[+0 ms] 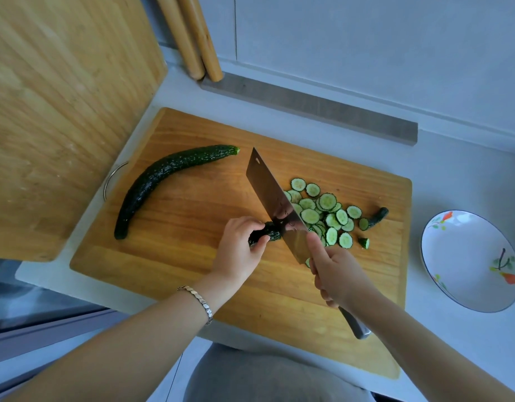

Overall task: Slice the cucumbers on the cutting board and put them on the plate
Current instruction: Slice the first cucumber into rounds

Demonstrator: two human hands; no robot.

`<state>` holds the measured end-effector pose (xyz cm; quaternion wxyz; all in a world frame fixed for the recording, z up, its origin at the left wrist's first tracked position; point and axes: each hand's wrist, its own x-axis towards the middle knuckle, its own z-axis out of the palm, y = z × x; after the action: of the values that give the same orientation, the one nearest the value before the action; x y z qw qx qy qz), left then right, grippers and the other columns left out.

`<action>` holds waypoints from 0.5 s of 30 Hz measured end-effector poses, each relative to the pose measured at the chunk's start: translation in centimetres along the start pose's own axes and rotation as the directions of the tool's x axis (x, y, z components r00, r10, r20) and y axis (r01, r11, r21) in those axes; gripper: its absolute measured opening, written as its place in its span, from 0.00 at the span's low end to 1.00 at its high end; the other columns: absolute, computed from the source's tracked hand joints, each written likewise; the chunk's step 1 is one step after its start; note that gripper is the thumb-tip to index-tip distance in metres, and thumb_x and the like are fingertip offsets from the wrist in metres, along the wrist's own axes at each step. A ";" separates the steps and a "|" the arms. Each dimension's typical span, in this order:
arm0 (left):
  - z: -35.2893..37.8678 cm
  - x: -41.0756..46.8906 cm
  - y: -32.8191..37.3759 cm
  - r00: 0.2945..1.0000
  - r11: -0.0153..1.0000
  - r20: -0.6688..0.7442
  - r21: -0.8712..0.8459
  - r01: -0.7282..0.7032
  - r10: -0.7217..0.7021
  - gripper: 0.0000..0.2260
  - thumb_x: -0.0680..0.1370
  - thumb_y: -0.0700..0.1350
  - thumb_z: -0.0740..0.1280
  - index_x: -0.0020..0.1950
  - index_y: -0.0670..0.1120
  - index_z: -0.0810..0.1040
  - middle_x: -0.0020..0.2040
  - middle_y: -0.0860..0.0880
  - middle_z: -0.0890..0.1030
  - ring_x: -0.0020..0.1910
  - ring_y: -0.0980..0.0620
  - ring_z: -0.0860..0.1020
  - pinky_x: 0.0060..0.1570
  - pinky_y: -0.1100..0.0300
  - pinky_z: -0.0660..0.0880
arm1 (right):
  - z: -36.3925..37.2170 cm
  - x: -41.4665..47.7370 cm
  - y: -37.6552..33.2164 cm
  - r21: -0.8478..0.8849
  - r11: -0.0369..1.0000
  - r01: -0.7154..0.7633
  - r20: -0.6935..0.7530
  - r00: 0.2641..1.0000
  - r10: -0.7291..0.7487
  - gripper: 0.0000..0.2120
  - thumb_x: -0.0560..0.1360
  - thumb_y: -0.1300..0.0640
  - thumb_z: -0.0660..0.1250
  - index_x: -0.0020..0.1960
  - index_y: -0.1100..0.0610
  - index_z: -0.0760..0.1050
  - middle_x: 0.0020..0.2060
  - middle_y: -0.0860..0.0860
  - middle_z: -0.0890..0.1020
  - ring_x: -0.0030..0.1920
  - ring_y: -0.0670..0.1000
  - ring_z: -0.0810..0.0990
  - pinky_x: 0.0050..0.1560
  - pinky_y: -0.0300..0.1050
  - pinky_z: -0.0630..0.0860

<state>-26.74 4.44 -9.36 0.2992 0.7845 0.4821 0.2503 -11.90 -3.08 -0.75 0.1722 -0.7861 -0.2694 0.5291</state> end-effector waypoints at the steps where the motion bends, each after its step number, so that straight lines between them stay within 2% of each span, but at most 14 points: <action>1: 0.0 0.0 0.0 1.000 1.000 0.003 -0.002 -0.002 0.002 0.09 0.68 0.36 0.75 0.46 0.39 0.80 0.45 0.45 0.81 0.47 0.44 0.76 0.48 0.60 0.71 | 0.1 0.1 0.0 -0.007 1.000 0.000 0.002 1.000 0.000 0.27 0.76 0.34 0.51 0.32 0.56 0.61 0.18 0.47 0.62 0.18 0.47 0.58 0.22 0.34 0.58; 4: 0.0 -0.1 -0.1 1.000 1.000 -0.002 -0.012 0.001 -0.001 0.09 0.67 0.35 0.75 0.46 0.39 0.80 0.45 0.45 0.81 0.46 0.45 0.76 0.49 0.67 0.68 | 0.4 0.8 -0.1 -0.015 1.000 -0.013 0.016 1.000 0.013 0.26 0.76 0.34 0.51 0.32 0.56 0.60 0.18 0.47 0.61 0.19 0.48 0.58 0.22 0.34 0.58; 7: 0.1 -0.1 0.0 1.000 1.000 -0.017 -0.026 0.007 -0.008 0.09 0.67 0.34 0.75 0.45 0.39 0.81 0.44 0.45 0.81 0.46 0.45 0.76 0.51 0.68 0.66 | 1.4 1.7 0.4 -0.019 1.000 -0.007 0.009 1.000 0.007 0.26 0.77 0.35 0.51 0.32 0.55 0.59 0.20 0.47 0.61 0.20 0.48 0.58 0.23 0.36 0.58; 10: 0.2 0.0 0.0 1.000 1.000 -0.027 -0.026 0.007 -0.008 0.08 0.67 0.35 0.75 0.45 0.40 0.81 0.44 0.45 0.81 0.46 0.45 0.76 0.49 0.67 0.67 | 2.4 2.3 1.4 -0.023 0.998 0.054 -0.038 0.998 -0.055 0.25 0.77 0.36 0.51 0.34 0.55 0.62 0.24 0.50 0.62 0.23 0.48 0.59 0.28 0.42 0.59; 15: 0.4 0.7 0.4 1.000 0.999 -0.014 -0.027 -0.027 0.027 0.09 0.69 0.37 0.74 0.48 0.40 0.81 0.46 0.46 0.81 0.48 0.47 0.77 0.50 0.65 0.71 | 1.8 2.1 1.7 0.191 0.981 0.005 -0.062 0.998 0.007 0.25 0.78 0.38 0.52 0.33 0.56 0.63 0.21 0.48 0.63 0.21 0.48 0.60 0.24 0.38 0.59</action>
<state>-25.95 4.89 -9.31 0.3030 0.7850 0.4701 0.2663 -12.53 -3.17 -3.92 0.2552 -0.7822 -0.2114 0.5276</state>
